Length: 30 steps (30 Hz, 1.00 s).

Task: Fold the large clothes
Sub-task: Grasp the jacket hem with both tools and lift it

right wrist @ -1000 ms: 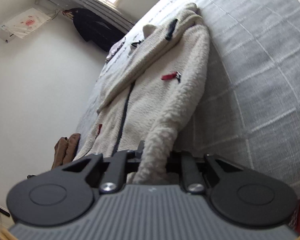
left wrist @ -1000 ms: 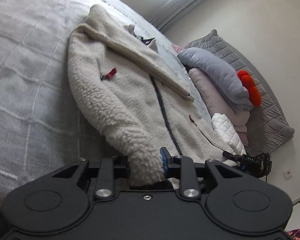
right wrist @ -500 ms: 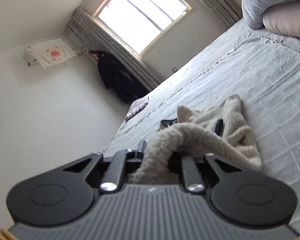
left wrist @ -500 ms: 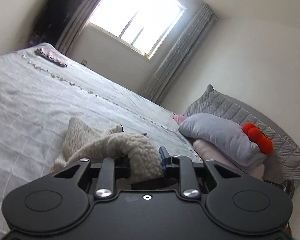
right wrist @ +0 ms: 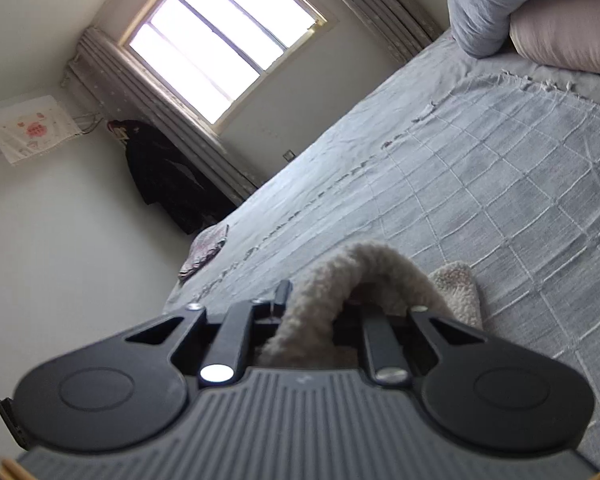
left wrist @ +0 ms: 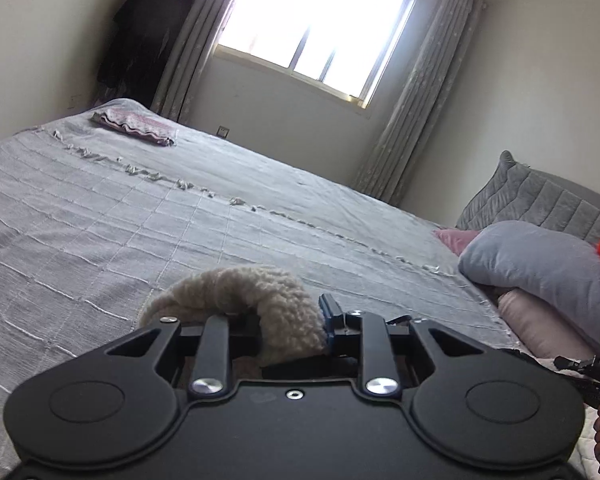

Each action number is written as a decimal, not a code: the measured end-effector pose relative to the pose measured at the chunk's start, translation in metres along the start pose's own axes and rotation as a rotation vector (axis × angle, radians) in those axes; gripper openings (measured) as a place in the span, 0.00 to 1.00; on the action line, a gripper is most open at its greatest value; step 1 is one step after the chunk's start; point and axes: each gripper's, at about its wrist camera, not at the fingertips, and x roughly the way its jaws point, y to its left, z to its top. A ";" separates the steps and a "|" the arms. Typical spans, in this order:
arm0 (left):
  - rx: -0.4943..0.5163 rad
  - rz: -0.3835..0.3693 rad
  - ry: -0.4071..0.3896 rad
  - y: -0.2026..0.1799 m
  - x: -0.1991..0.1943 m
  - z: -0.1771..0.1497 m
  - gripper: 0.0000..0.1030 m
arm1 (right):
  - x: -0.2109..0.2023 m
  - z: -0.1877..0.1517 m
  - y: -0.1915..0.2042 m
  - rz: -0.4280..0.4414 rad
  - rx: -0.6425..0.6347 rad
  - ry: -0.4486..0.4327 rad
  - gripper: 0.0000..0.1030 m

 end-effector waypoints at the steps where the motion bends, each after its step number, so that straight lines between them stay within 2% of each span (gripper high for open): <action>1: -0.006 0.012 0.004 0.005 0.014 -0.006 0.29 | 0.014 -0.001 -0.008 -0.018 0.013 0.017 0.13; 7: -0.030 0.083 0.045 0.032 0.074 -0.045 0.31 | 0.079 -0.020 -0.053 -0.101 0.054 0.091 0.12; 9: -0.049 0.079 0.047 0.034 0.076 -0.049 0.32 | 0.087 -0.027 -0.058 -0.108 0.032 0.089 0.12; 12: -0.042 0.048 0.053 0.030 0.067 -0.041 0.43 | 0.083 -0.026 -0.050 -0.105 -0.011 0.101 0.17; 14: -0.020 0.031 0.050 0.025 0.055 -0.034 0.59 | 0.074 -0.020 -0.044 -0.072 -0.037 0.113 0.27; 15: -0.010 0.034 0.026 0.023 0.046 -0.030 0.75 | 0.069 -0.016 -0.043 -0.048 -0.037 0.112 0.39; 16: -0.002 0.049 -0.014 0.021 0.037 -0.028 0.92 | 0.062 -0.011 -0.042 -0.026 -0.029 0.102 0.63; 17: 0.009 0.083 -0.075 0.020 0.026 -0.026 0.97 | 0.054 -0.007 -0.040 -0.022 -0.027 0.071 0.71; 18: 0.024 0.107 -0.124 0.020 0.019 -0.023 0.99 | 0.045 -0.005 -0.038 -0.018 -0.039 0.028 0.77; 19: 0.046 0.118 -0.135 0.021 0.015 -0.020 0.99 | 0.035 0.001 -0.036 -0.020 -0.072 -0.024 0.77; 21: 0.111 0.165 -0.106 0.022 0.019 -0.014 0.99 | 0.027 0.009 -0.033 -0.045 -0.108 -0.050 0.77; 25: 0.225 0.234 -0.004 0.024 0.045 -0.012 0.99 | 0.034 0.017 -0.023 -0.155 -0.228 -0.021 0.77; 28: 0.258 0.258 0.067 0.026 0.072 -0.011 0.97 | 0.059 0.015 -0.015 -0.241 -0.331 0.029 0.77; 30: 0.257 0.267 0.073 0.025 0.087 -0.008 0.96 | 0.079 0.014 -0.011 -0.293 -0.380 0.052 0.76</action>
